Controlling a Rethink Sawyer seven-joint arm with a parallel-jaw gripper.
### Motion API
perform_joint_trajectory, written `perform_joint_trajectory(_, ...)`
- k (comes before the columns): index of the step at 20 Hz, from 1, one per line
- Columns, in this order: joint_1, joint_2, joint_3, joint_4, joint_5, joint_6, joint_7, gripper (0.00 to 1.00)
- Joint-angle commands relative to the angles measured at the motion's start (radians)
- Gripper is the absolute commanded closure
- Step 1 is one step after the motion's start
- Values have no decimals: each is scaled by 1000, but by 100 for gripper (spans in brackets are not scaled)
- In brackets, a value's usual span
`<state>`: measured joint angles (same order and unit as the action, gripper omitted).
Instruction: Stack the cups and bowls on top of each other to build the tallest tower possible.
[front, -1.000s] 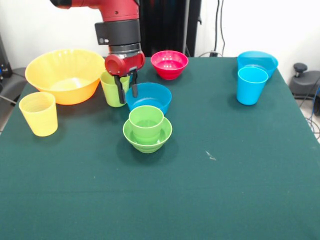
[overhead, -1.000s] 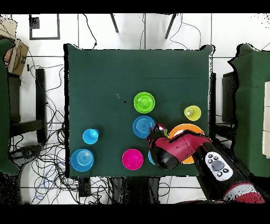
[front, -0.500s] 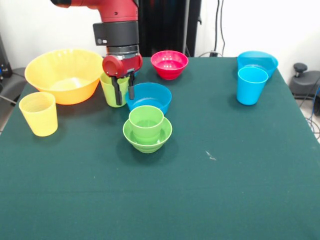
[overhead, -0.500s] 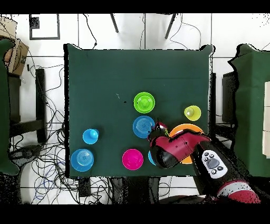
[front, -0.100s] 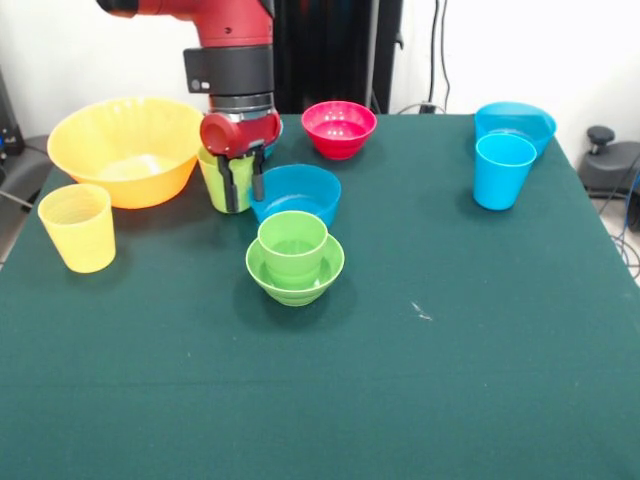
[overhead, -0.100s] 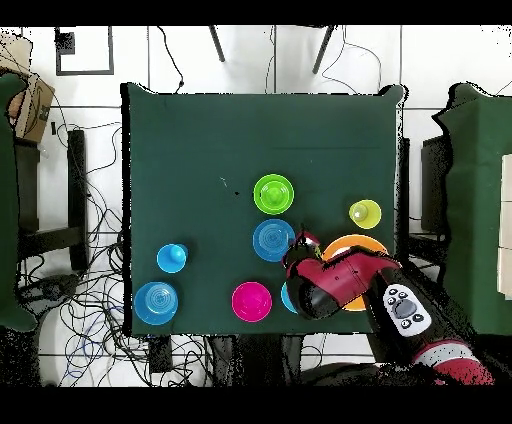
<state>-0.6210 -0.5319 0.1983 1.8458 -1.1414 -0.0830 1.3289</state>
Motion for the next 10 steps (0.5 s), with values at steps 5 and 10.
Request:
perform_joint_trajectory(5, 89, 111, -78, -107, 55, -79, 149, 0)
perform_joint_trajectory(10, 111, 118, -100, -110, 82, -95, 146, 0)
